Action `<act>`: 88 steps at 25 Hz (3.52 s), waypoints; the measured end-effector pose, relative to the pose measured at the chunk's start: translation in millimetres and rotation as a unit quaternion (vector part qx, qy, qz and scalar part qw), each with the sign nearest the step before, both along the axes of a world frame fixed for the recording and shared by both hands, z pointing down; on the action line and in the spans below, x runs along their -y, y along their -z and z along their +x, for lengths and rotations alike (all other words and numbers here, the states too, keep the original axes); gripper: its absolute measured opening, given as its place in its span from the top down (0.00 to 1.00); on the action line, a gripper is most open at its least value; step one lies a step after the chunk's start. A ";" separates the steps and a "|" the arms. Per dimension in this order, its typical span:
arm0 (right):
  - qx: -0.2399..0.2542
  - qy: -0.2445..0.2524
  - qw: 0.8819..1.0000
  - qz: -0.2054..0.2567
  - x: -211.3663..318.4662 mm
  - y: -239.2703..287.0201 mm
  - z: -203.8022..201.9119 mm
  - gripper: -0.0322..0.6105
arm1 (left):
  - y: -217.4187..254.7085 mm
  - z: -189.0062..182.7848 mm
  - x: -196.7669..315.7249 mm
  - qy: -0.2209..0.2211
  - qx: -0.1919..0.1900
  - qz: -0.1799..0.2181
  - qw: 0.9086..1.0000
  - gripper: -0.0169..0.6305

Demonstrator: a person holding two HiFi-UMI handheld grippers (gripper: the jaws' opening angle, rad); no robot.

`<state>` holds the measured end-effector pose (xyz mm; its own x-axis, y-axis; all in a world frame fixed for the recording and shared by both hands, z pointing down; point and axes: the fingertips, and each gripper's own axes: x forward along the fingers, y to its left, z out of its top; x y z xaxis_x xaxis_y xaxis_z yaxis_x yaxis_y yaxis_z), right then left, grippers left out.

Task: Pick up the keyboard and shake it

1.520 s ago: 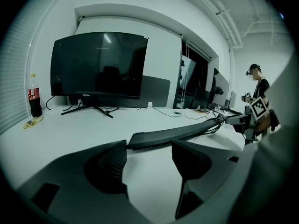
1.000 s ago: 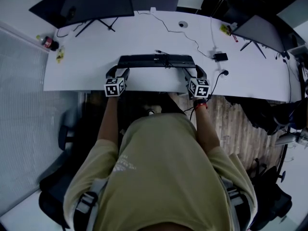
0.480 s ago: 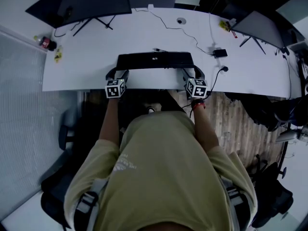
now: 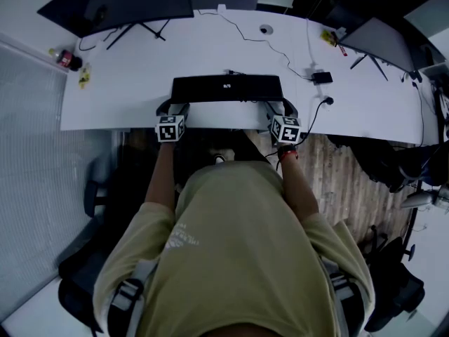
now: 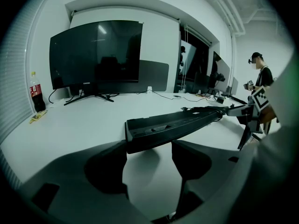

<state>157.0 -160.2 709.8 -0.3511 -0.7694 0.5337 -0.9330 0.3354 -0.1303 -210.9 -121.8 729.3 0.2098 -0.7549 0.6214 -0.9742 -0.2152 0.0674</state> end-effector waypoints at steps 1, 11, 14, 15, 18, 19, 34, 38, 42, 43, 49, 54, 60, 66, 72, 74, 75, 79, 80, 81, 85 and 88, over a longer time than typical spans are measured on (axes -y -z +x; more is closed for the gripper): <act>-0.001 -0.001 1.000 -0.002 -0.6 -1.2 0.0 0.43 | -1.5 0.0 -0.4 -0.001 0.000 -0.001 1.000 0.49; -0.013 -0.002 0.999 -0.033 -1.4 -18.5 2.1 0.43 | -18.5 2.7 -3.6 0.000 0.014 -0.033 0.999 0.49; -0.022 -0.002 0.999 -0.045 -5.5 -23.7 0.9 0.43 | -20.5 3.5 -8.1 -0.006 0.011 -0.054 0.998 0.49; -0.025 -0.001 0.999 -0.047 -6.3 -24.2 0.2 0.43 | -22.1 3.8 -9.1 -0.007 0.006 -0.059 0.998 0.49; -0.031 0.001 0.998 -0.046 -3.3 -25.0 -2.6 0.43 | -23.4 1.4 -7.2 -0.009 0.004 -0.059 0.998 0.49; -0.033 0.002 0.998 -0.048 -2.6 -26.2 -2.6 0.43 | -23.5 0.7 -6.8 -0.008 0.007 -0.059 0.998 0.49; -0.032 0.004 0.999 -0.020 10.1 16.0 -13.8 0.43 | 3.3 -0.6 -5.8 0.029 -0.015 -0.006 0.999 0.49; -0.010 0.025 1.000 0.015 22.4 46.1 -33.5 0.43 | 33.5 19.8 5.9 0.036 -0.028 0.036 0.998 0.49; 0.023 0.037 0.998 0.045 35.6 80.5 -50.9 0.43 | 66.7 33.6 27.4 0.017 -0.035 0.071 0.997 0.53; 0.025 0.042 0.997 0.053 38.7 89.4 -54.6 0.43 | 75.9 35.1 33.2 0.016 -0.038 0.079 0.996 0.54; 0.039 0.060 0.992 0.107 56.4 145.8 -72.4 0.52 | 135.9 48.4 64.6 0.006 -0.042 0.135 0.990 0.64; 0.045 0.067 0.986 0.147 67.5 186.6 -80.3 0.61 | 176.3 63.3 80.4 -0.004 -0.043 0.172 0.984 0.72; 0.025 0.071 0.981 0.179 75.8 219.7 -85.8 0.73 | 216.9 81.0 91.7 -0.010 -0.055 0.196 0.979 0.80; 0.050 0.066 0.980 0.179 84.3 236.5 -90.4 0.80 | 240.1 90.0 100.4 -0.017 -0.046 0.218 0.975 0.85; 0.077 0.064 0.979 0.175 90.3 245.6 -91.8 0.87 | 252.2 99.8 104.4 -0.021 -0.050 0.232 0.971 0.91; 0.081 0.064 0.979 0.175 91.0 246.7 -92.3 0.89 | 254.0 102.6 105.3 -0.021 -0.054 0.237 0.970 0.93; 0.082 0.065 0.979 0.176 91.7 247.1 -92.3 0.89 | 254.4 104.2 106.0 -0.022 -0.055 0.238 0.970 0.93; 0.083 0.069 0.979 0.173 97.7 243.2 -91.1 0.90 | 252.0 112.9 110.0 -0.027 -0.057 0.235 0.970 0.94; 0.083 0.070 0.979 0.170 99.3 240.8 -90.6 0.91 | 251.0 115.2 110.9 -0.029 -0.057 0.235 0.970 0.94; 0.084 0.070 0.980 0.168 101.0 238.6 -90.1 0.91 | 249.9 117.1 111.9 -0.031 -0.056 0.234 0.970 0.94; 0.086 0.074 0.980 0.162 108.1 233.6 -91.9 0.91 | 249.0 118.5 117.5 -0.033 -0.055 0.231 0.971 0.94; 0.090 0.079 0.980 0.159 114.3 231.0 -94.8 0.91 | 247.0 117.0 124.0 -0.030 -0.055 0.226 0.972 0.94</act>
